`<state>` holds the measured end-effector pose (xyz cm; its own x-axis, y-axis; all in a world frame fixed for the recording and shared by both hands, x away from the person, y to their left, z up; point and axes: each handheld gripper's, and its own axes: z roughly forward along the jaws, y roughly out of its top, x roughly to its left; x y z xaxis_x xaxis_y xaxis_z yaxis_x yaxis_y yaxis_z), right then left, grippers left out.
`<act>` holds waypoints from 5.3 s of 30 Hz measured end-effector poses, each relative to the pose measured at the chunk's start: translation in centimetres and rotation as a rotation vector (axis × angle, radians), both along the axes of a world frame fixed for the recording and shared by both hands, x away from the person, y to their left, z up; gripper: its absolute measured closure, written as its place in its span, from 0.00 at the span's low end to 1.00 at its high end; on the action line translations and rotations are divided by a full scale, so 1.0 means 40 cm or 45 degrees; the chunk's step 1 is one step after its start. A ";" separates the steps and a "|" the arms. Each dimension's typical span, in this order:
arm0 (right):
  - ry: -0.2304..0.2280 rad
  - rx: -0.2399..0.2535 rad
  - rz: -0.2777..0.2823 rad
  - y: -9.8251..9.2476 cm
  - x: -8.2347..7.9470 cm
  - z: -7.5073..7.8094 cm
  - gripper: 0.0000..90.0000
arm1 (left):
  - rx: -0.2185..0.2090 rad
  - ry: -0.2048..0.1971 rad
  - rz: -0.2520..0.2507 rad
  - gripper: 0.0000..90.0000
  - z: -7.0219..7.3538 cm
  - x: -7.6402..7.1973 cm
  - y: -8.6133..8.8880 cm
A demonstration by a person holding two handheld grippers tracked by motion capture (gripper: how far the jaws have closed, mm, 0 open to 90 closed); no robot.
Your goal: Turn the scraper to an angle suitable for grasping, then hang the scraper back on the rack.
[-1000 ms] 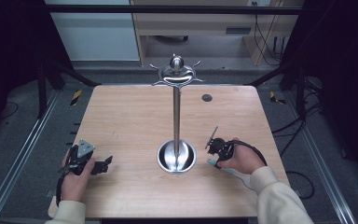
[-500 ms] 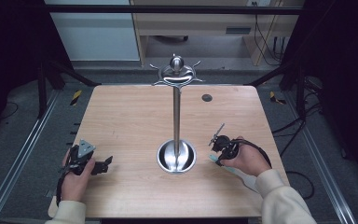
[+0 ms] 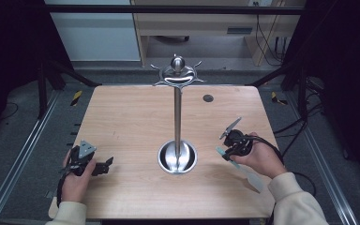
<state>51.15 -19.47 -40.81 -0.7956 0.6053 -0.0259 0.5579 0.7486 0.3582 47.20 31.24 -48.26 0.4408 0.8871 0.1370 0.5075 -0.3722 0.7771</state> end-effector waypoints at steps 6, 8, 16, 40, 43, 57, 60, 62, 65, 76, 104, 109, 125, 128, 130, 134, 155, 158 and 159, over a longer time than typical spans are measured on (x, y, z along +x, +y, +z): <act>-0.038 0.039 -0.020 -0.021 -0.003 0.040 0.83 | 0.000 0.000 0.000 0.04 0.000 0.000 0.000; -0.055 0.052 -0.024 -0.027 -0.003 0.056 0.83 | -0.002 -0.001 -0.001 0.04 0.000 0.000 0.000; -0.138 0.155 -0.058 -0.052 -0.007 0.118 0.83 | 0.000 0.000 -0.001 0.04 0.000 0.000 0.000; -0.437 0.584 -0.048 -0.110 -0.030 0.251 0.83 | 0.004 0.003 -0.003 0.04 -0.001 0.000 -0.001; -0.445 0.641 -0.039 -0.112 -0.035 0.264 0.83 | 0.004 0.004 -0.003 0.04 -0.002 0.000 -0.001; -0.537 0.728 -0.023 -0.108 -0.049 0.313 0.83 | 0.004 0.004 -0.002 0.04 -0.002 0.000 -0.001; -0.549 0.731 -0.027 -0.105 -0.050 0.321 0.83 | 0.012 0.014 -0.004 0.04 -0.003 0.000 -0.001; -0.553 0.733 -0.034 -0.105 -0.049 0.326 0.83 | 0.014 0.016 -0.007 0.04 -0.002 0.000 -0.002; -0.567 0.758 -0.035 -0.105 -0.051 0.335 0.83 | 0.015 0.016 -0.007 0.04 -0.002 0.000 -0.002; -0.639 0.822 -0.006 -0.081 -0.071 0.381 0.83 | 0.018 0.015 -0.007 0.04 -0.003 0.001 -0.002; -0.714 0.914 0.047 -0.008 -0.096 0.449 0.83 | 0.020 0.027 -0.004 0.04 -0.005 0.001 0.000; -0.709 0.927 0.040 -0.005 -0.096 0.451 0.83 | 0.020 0.030 -0.004 0.04 -0.005 0.001 0.000; -0.720 0.946 0.051 0.010 -0.094 0.467 0.83 | 0.013 0.023 0.001 0.04 -0.003 0.001 0.000; -0.717 0.955 0.055 0.012 -0.093 0.470 0.83 | 0.015 0.026 -0.001 0.04 -0.005 0.000 -0.002; -0.710 0.959 0.062 0.015 -0.093 0.472 0.83 | 0.016 0.030 0.001 0.04 -0.005 0.000 0.002; -0.704 0.974 0.081 0.024 -0.096 0.476 0.83 | 0.012 0.025 0.007 0.04 -0.004 0.000 0.005; -0.679 0.971 0.121 0.038 -0.099 0.491 0.83 | 0.012 0.026 0.003 0.04 -0.005 0.001 0.002; -0.676 0.969 0.123 0.041 -0.097 0.491 0.83 | 0.015 0.026 0.003 0.04 -0.004 0.000 0.002; -0.675 0.968 0.123 0.041 -0.096 0.491 0.83 | 0.015 0.026 0.002 0.04 -0.004 0.001 0.002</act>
